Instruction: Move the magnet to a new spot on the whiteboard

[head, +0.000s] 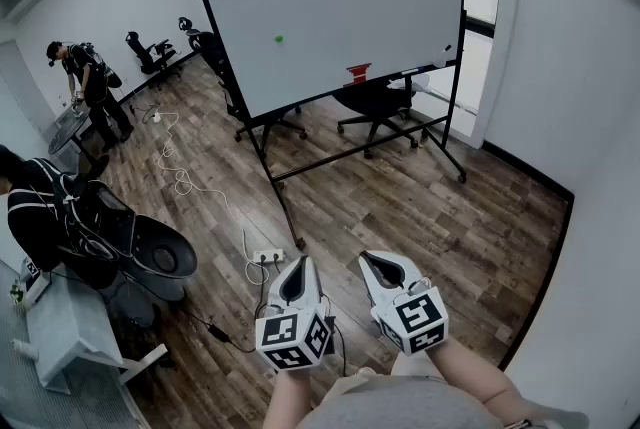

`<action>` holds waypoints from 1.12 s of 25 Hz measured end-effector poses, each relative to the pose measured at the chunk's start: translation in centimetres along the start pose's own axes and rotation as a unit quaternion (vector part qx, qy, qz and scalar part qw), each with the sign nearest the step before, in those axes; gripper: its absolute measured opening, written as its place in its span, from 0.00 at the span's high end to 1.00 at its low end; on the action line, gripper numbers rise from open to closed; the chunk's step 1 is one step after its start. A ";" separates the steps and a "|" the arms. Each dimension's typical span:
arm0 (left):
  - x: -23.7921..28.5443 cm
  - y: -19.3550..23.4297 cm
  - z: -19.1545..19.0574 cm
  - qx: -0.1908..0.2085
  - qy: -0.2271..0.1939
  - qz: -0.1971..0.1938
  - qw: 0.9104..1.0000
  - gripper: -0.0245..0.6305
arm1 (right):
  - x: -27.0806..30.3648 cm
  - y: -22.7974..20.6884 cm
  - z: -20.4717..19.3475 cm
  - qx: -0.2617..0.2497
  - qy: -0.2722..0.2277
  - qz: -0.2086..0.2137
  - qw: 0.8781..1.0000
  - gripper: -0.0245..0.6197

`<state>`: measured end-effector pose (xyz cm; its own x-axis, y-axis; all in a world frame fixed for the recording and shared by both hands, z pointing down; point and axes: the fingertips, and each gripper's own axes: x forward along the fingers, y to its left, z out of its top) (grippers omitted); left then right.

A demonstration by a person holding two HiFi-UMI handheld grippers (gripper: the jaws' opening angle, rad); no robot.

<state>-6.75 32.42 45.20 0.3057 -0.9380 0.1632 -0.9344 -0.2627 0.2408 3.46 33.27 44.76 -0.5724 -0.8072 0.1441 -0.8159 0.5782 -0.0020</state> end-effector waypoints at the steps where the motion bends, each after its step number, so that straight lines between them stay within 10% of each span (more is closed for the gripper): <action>1: 0.1 0.0 0.1 0.001 -0.001 -0.002 1.000 0.96 | 0.1 -0.1 0.1 0.000 -0.001 -0.001 1.000 0.96; 28: 1.2 4.3 0.0 -0.007 0.001 0.026 1.000 0.96 | 4.0 1.9 -0.6 0.029 -0.005 0.036 0.999 0.96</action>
<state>-10.38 30.21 46.46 0.2582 -0.9495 0.1780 -0.9460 -0.2112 0.2460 -0.31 31.19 45.93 -0.6299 -0.7653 0.1324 -0.7761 0.6267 -0.0697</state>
